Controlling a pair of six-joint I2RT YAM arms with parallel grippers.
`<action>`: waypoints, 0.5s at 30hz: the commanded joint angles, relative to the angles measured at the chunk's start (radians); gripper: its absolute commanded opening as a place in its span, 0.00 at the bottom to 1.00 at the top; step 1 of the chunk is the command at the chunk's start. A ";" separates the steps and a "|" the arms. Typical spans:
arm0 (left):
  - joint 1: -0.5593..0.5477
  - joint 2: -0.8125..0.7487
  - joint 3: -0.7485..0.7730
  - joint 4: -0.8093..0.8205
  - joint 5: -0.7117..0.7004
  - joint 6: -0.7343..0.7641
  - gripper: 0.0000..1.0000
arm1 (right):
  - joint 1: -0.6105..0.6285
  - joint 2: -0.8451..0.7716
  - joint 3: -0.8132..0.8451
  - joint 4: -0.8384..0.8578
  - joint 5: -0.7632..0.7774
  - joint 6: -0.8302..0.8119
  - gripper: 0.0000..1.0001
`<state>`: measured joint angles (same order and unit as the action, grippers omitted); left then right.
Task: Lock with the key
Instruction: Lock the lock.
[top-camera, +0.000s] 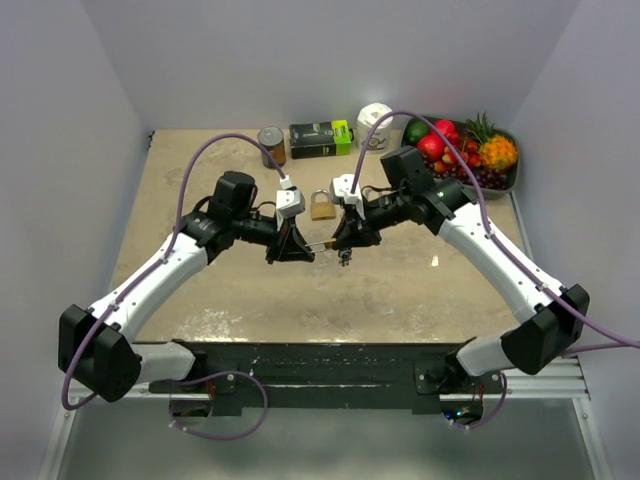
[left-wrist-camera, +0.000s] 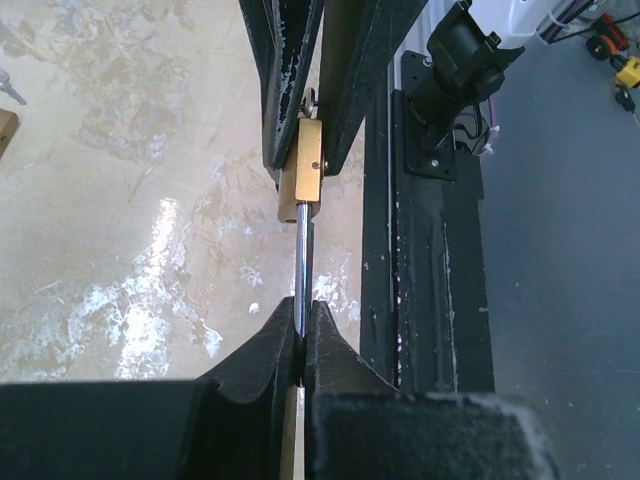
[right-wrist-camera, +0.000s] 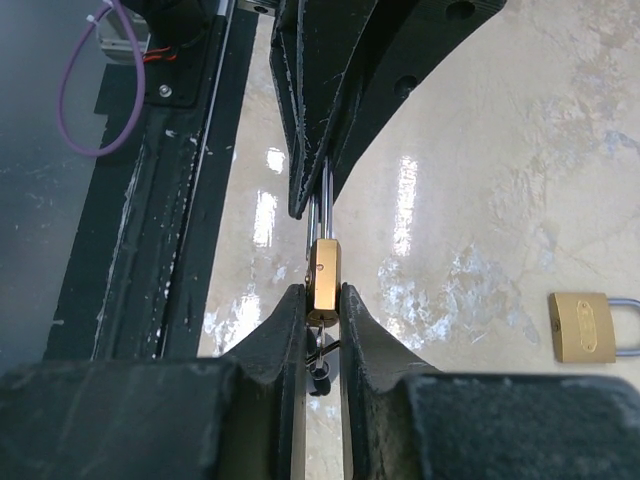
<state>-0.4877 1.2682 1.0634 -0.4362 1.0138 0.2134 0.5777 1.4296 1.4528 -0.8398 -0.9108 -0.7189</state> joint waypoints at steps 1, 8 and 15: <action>-0.008 -0.006 0.050 0.112 0.032 -0.058 0.00 | 0.028 0.011 -0.002 0.020 -0.034 0.032 0.00; -0.064 -0.004 0.033 0.203 0.005 -0.108 0.00 | 0.047 0.029 0.001 0.077 -0.112 0.125 0.00; -0.081 -0.006 0.024 0.248 -0.053 -0.098 0.00 | 0.071 0.064 0.020 0.039 -0.158 0.157 0.00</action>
<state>-0.5247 1.2701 1.0565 -0.4332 0.9611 0.1257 0.5804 1.4532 1.4525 -0.8471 -0.9123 -0.6235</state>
